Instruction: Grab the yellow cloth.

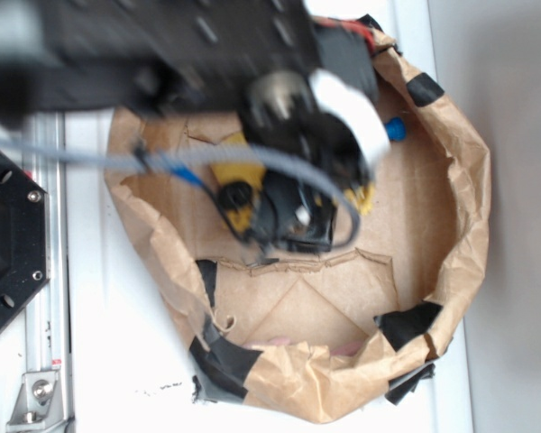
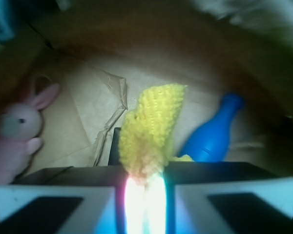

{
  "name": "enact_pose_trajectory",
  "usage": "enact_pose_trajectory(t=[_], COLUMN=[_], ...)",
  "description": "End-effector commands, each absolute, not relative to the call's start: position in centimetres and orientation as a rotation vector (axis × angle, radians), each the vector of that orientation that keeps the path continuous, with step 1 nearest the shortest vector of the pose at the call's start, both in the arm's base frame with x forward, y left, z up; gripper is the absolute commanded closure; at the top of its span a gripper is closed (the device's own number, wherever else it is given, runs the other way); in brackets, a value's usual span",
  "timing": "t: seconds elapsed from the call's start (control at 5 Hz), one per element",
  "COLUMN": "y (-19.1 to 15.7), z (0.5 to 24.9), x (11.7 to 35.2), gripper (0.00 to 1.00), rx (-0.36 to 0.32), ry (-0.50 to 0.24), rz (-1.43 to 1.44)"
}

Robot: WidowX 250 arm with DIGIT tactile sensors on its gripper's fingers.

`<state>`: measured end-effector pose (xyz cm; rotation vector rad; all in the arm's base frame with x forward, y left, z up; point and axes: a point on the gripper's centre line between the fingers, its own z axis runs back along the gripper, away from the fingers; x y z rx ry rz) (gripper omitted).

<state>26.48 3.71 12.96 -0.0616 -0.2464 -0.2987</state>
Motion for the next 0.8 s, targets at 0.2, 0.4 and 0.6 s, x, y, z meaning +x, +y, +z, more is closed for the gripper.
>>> enact_pose_trajectory(t=[0.2,0.4,0.6], y=[2.4,2.0,2.1], z=[21.1,22.0,21.6], x=[23.4,21.2,20.5], gripper=[1.00,1.00,1.00], rx=[-0.114,-0.147,-0.128], ry=[-0.339,-0.320,-0.282], rz=[0.053,0.157,0.164])
